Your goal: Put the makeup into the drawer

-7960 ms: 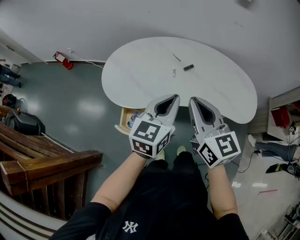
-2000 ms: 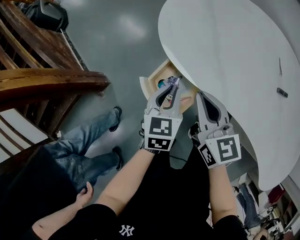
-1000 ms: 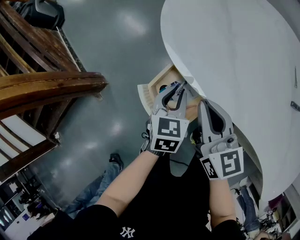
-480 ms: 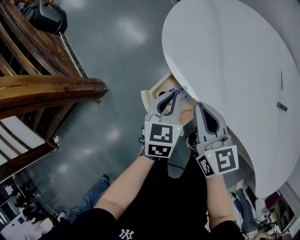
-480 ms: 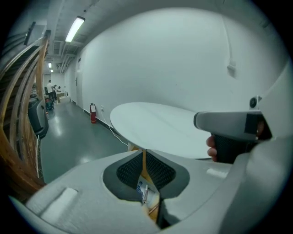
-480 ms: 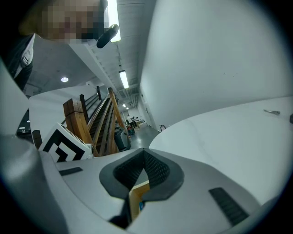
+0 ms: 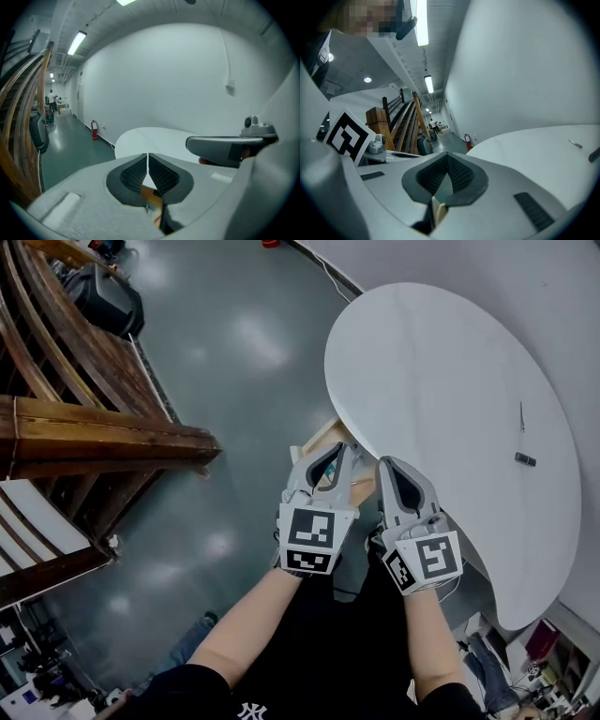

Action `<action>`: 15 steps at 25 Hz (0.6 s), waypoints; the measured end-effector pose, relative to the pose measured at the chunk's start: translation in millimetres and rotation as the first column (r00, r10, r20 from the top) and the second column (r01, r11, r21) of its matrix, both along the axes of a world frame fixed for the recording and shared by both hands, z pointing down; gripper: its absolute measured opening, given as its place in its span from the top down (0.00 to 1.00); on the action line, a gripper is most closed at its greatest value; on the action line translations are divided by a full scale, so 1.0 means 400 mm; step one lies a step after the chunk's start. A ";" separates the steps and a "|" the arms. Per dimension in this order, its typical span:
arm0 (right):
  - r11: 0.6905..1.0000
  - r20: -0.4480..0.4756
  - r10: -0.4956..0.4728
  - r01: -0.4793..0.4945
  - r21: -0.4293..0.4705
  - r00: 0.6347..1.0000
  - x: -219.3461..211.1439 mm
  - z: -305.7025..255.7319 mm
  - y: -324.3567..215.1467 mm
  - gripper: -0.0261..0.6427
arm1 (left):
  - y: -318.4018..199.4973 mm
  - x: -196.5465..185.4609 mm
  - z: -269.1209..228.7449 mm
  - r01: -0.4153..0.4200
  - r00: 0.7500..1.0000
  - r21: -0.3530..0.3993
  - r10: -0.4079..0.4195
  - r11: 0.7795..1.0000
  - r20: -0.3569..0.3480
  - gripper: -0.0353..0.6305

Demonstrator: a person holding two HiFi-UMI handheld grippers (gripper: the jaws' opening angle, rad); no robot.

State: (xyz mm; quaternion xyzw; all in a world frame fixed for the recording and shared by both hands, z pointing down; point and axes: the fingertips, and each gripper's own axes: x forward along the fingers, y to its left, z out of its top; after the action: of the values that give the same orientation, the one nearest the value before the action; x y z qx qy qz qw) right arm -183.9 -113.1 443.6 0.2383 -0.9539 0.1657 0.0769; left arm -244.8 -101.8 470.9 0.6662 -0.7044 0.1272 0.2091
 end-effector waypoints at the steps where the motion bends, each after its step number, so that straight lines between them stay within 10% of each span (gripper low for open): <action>1: 1.000 0.001 0.002 -0.002 0.007 1.000 -0.001 -0.018 0.001 0.94 | 0.001 -0.001 -0.021 -0.002 1.000 0.009 0.002 1.000 0.002 0.92; 15: 0.995 0.026 0.015 -0.018 0.101 1.000 -0.007 -0.229 0.005 0.94 | 0.017 0.010 -0.259 -0.034 0.999 0.121 0.031 0.992 0.024 0.92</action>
State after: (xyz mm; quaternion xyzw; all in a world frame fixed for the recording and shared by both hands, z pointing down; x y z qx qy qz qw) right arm -186.9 -111.1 351.8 0.2477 -0.9599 0.1206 0.0511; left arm -240.8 -95.0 367.2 0.6878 -0.7021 0.0947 0.1583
